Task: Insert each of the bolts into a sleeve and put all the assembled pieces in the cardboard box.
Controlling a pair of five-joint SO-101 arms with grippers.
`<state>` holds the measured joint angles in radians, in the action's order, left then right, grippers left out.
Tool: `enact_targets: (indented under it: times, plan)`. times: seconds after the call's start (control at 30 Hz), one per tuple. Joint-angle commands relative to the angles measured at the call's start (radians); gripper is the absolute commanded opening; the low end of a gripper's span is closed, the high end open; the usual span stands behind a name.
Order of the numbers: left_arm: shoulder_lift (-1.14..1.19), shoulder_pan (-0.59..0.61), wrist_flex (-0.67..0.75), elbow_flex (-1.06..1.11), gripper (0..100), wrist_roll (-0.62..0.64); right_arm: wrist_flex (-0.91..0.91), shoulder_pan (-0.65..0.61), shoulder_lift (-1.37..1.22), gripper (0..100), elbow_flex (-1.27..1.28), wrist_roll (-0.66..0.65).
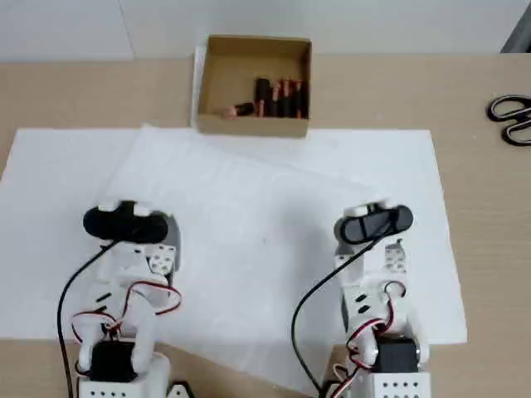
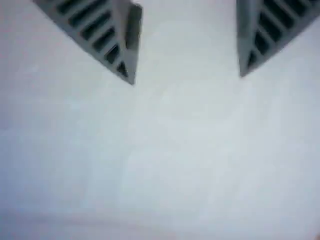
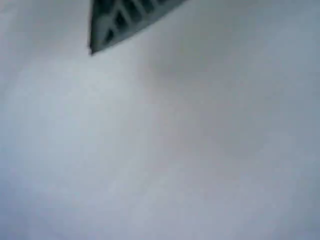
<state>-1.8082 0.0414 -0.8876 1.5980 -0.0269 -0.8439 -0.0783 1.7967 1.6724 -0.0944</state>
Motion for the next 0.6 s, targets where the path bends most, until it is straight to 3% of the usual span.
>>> enact_targets:
  times: [0.0,0.17,0.37,0.57]
  plan:
    - [-0.009,0.006,0.025,0.028,13,0.003,0.021,0.005,0.018,20.3,0.011,-0.006]
    - [-0.008,0.002,0.009,0.084,13,0.006,0.010,-0.001,0.016,20.3,0.011,-0.006]
    - [-0.008,0.008,-0.018,0.081,13,0.140,-0.082,-0.001,0.016,20.3,0.011,-0.005]
    - [-0.008,0.008,-0.018,0.081,13,0.146,-0.082,-0.001,0.016,20.3,0.011,-0.006]
